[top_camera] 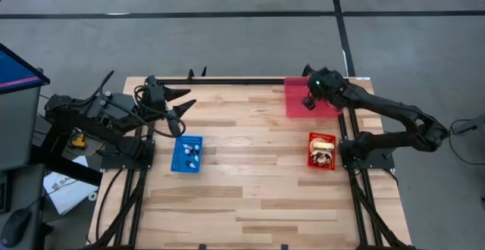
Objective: Pick & Place Food Item
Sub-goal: Put the red popcorn bag into the pink bin, then return to Home Position
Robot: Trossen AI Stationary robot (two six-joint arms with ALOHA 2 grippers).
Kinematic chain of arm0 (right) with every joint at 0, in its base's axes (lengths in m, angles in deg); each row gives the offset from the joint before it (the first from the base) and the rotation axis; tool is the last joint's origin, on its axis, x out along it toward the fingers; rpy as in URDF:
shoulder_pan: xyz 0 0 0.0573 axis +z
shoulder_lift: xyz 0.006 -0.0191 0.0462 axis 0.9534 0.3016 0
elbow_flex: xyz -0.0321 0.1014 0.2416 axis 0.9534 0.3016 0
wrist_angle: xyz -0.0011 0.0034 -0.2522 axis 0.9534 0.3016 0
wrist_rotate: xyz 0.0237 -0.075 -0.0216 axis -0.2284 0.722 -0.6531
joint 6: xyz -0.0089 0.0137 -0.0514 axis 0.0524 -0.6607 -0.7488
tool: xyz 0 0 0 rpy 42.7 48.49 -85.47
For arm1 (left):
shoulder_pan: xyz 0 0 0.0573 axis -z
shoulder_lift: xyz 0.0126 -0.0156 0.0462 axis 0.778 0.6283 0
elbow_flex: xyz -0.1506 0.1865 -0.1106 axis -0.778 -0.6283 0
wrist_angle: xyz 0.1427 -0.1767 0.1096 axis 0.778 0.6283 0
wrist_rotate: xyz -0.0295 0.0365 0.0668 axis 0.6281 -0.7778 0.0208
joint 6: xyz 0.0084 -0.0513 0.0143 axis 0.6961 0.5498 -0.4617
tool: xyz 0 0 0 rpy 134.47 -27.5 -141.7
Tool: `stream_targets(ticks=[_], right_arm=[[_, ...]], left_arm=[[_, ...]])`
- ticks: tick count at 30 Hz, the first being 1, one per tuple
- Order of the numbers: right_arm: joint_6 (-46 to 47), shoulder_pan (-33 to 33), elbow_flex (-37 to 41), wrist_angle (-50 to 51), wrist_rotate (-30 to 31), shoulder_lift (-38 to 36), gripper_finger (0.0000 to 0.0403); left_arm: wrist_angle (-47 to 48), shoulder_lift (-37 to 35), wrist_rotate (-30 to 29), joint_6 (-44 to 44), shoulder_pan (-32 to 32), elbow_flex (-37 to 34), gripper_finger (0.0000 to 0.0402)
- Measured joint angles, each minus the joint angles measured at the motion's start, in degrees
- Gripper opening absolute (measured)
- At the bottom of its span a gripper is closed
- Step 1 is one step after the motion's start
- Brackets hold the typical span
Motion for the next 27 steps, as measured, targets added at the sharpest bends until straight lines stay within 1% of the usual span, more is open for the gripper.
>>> stream_targets(ticks=[4, 6, 11, 15, 18, 20, 23, 27], right_arm=[[-4.3, -1.3, 0.0, -2.6, -3.7, 2.6, 0.0002], [-5.6, -1.2, 0.0, -3.9, -5.0, 3.5, 0.0011], [-4.9, -1.5, -0.1, -6.6, -5.8, 4.3, 0.0059], [-3.5, -3.3, -0.1, -7.0, -9.4, 3.4, 0.0093], [-0.7, -6.2, -0.1, -6.0, -13.1, 1.7, 0.0112], [2.3, -8.3, -0.1, -5.5, -18.1, -0.1, 0.0123], [7.6, -11.1, -0.1, -5.7, -28.4, -4.0, 0.0134], [15.9, -12.6, 0.0, -8.8, -41.0, -10.1, 0.0141]], left_arm=[[0.1, 0.0, 0.0, 0.6, 0.0, 0.0, 0.0158], [0.2, 0.0, 0.0, 0.7, 0.0, -0.3, 0.0158], [0.5, -0.1, 0.1, 0.8, 0.1, -1.9, 0.0158], [0.7, -1.3, 0.2, 0.7, 0.6, -3.4, 0.0158], [0.7, -2.3, 0.2, 0.6, 0.6, -3.7, 0.0158], [1.5, -3.5, 0.2, 0.5, 0.6, -4.0, 0.0158], [4.7, -5.0, 0.2, 1.5, 0.6, -4.0, 0.0158], [8.3, -7.0, 4.1, 1.9, 0.6, -4.5, 0.0158]])
